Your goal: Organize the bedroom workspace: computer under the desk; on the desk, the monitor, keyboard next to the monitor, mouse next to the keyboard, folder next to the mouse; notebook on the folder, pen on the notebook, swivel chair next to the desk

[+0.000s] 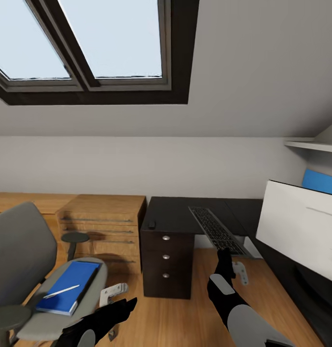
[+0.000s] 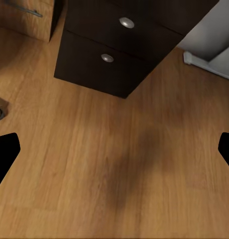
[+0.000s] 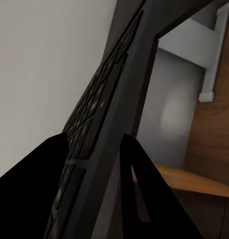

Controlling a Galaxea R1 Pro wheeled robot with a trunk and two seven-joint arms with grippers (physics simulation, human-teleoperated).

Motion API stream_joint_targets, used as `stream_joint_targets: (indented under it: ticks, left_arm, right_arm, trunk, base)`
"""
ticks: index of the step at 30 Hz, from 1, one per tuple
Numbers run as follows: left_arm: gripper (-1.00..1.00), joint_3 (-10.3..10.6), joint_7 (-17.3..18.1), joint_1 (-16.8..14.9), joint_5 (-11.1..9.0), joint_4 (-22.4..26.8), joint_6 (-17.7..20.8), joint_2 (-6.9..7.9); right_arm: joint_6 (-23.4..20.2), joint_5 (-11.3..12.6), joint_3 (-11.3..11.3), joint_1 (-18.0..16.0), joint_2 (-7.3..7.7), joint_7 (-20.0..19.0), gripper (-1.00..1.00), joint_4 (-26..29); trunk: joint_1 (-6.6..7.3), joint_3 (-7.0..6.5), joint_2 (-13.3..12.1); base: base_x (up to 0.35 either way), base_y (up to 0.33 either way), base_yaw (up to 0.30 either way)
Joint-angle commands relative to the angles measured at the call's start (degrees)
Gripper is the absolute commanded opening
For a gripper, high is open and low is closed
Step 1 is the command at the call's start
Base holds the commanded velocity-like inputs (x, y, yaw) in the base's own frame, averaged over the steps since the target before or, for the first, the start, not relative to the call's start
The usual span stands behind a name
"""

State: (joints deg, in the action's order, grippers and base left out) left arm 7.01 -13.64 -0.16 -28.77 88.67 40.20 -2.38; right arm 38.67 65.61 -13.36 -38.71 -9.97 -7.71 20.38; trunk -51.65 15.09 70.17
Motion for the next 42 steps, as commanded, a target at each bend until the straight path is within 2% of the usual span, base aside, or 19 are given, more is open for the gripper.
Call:
stream_joint_targets:
  ticks: [1,5,9,15,33,42]
  left_arm:
    - [1.0,0.0,-0.5,0.0,-0.8,0.1,0.1,0.0]
    - [1.0,-0.6,-0.6,0.0,-4.1,0.2,0.1,0.07]
    - [1.0,-2.8,-0.6,0.0,-6.4,0.2,0.1,0.12]
    - [1.0,-3.2,-0.6,0.0,-6.6,0.1,0.1,0.17]
    - [1.0,-3.2,-0.6,0.0,-6.6,-0.1,0.1,0.18]
    - [1.0,-3.2,-0.6,0.0,-6.6,-0.1,0.1,0.18]
  right_arm:
    - [0.1,0.3,-0.1,0.0,-0.03,-0.6,-1.0,0.0]
    - [0.1,0.3,-0.1,0.0,-0.03,-0.5,-1.0,0.0]
    - [0.0,0.4,-0.1,0.0,-0.03,-0.5,-1.0,0.0]
    - [-0.4,0.7,-0.2,0.0,-0.03,-0.8,-1.0,0.3]
    - [-0.5,0.8,-0.2,0.0,-0.03,-0.9,-1.0,0.5]
    - [-0.6,0.8,-0.2,0.0,-0.03,-1.0,-1.0,0.3]
  trunk:
    - [-0.03,0.06,0.0]
    - [-0.03,0.06,0.0]
    - [-0.03,0.06,0.0]
    - [-0.03,0.06,0.0]
    - [-0.03,0.06,0.0]
    - [-0.03,0.06,0.0]
  base:
    - [0.199,0.0,0.0]
    - [0.107,0.0,0.0]
    - [0.062,0.0,0.0]
    - [0.159,0.0,0.0]
    - [0.01,0.0,0.0]
    - [0.275,0.0,0.0]
